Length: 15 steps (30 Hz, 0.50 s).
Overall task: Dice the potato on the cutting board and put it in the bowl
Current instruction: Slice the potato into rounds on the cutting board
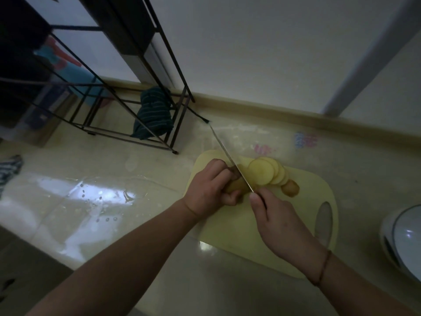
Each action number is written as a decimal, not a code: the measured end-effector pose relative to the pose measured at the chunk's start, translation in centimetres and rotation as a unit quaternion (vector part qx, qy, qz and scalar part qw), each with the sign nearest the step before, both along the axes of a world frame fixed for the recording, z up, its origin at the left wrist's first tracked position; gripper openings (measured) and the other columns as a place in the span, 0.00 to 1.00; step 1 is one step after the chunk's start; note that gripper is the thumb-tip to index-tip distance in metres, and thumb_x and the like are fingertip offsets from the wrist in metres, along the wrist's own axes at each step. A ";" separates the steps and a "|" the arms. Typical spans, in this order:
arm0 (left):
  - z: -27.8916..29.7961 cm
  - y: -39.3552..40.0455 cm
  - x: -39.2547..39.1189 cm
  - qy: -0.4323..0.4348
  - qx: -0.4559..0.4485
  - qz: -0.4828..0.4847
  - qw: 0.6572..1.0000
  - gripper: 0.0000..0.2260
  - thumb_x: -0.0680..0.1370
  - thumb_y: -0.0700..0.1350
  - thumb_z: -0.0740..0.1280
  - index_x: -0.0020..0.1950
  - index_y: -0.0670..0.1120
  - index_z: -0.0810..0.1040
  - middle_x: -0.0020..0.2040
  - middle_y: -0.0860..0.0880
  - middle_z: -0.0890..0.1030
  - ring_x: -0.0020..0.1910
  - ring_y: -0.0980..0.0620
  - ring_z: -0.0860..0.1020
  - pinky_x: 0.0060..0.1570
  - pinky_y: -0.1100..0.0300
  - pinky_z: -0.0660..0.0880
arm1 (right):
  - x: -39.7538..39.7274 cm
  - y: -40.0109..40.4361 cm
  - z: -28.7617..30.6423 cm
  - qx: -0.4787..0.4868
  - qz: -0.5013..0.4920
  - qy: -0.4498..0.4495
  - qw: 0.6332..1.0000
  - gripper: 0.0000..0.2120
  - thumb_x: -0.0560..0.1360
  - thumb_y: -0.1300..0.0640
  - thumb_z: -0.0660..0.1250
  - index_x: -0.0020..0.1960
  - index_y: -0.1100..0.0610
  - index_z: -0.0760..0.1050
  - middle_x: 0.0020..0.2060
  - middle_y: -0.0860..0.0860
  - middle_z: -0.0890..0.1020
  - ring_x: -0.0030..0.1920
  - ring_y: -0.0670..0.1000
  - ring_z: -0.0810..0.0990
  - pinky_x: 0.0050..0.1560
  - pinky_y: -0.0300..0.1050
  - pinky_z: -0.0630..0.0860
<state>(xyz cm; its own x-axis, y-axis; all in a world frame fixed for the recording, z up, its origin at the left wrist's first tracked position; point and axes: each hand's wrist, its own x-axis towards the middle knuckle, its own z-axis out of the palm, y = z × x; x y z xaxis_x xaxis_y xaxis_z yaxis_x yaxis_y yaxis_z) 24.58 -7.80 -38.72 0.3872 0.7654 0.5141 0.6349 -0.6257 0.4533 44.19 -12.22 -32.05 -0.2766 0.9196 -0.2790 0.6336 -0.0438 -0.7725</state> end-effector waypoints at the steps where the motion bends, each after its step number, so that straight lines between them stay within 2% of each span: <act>1: 0.0 -0.1 0.0 -0.001 -0.003 0.000 1.000 0.15 0.73 0.49 0.71 0.53 0.44 0.71 0.49 0.48 0.69 0.45 0.46 0.73 0.36 0.53 0.76 | 0.2 0.1 0.2 -0.003 0.000 0.007 1.000 0.15 0.79 0.40 0.51 0.39 0.47 0.67 0.27 0.49 0.73 0.32 0.46 0.75 0.31 0.41 0.67; 3: 0.0 -0.3 0.1 0.005 0.002 -0.004 1.000 0.16 0.73 0.48 0.71 0.54 0.44 0.71 0.50 0.47 0.70 0.46 0.46 0.73 0.37 0.52 0.76 | 0.8 0.5 0.8 -0.041 -0.016 0.037 0.998 0.19 0.77 0.38 0.50 0.41 0.50 0.70 0.27 0.48 0.74 0.28 0.45 0.73 0.28 0.39 0.64; 4: 0.1 -0.4 0.0 0.012 0.007 -0.005 1.000 0.16 0.73 0.48 0.71 0.55 0.44 0.71 0.51 0.47 0.70 0.47 0.47 0.72 0.38 0.52 0.76 | 1.1 0.7 1.1 -0.093 -0.042 0.070 0.992 0.19 0.77 0.38 0.50 0.42 0.51 0.70 0.27 0.47 0.73 0.24 0.44 0.70 0.26 0.39 0.64; 6: 0.2 -0.6 -0.1 0.024 0.013 -0.002 1.000 0.16 0.73 0.48 0.72 0.56 0.44 0.71 0.53 0.46 0.70 0.48 0.47 0.72 0.40 0.55 0.76 | 2.0 1.2 1.7 -0.227 -0.107 0.151 0.956 0.20 0.80 0.40 0.51 0.41 0.54 0.68 0.25 0.50 0.69 0.21 0.46 0.64 0.23 0.37 0.61; 8: 0.1 -0.9 -0.3 0.029 0.012 0.004 1.000 0.17 0.74 0.48 0.72 0.58 0.43 0.72 0.54 0.46 0.70 0.50 0.47 0.73 0.43 0.56 0.76 | 3.0 1.5 2.2 -0.300 -0.134 0.197 0.924 0.20 0.82 0.42 0.52 0.39 0.55 0.65 0.21 0.50 0.67 0.19 0.47 0.61 0.22 0.35 0.60; 15: 0.8 -2.0 -0.4 0.029 -0.010 0.007 0.999 0.17 0.77 0.46 0.70 0.64 0.43 0.73 0.59 0.45 0.71 0.54 0.45 0.74 0.51 0.53 0.76 | 5.6 1.9 3.2 -0.360 -0.161 0.270 0.878 0.20 0.80 0.41 0.53 0.44 0.59 0.64 0.24 0.53 0.66 0.19 0.48 0.60 0.23 0.33 0.61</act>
<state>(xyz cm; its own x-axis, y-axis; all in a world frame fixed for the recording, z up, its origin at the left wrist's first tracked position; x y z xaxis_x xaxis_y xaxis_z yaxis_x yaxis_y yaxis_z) 24.19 -9.79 -37.93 0.4063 0.7807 0.4748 0.6689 -0.6081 0.4275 49.78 -10.30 -28.82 -0.3046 0.6142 -0.7280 0.0474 -0.7536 -0.6557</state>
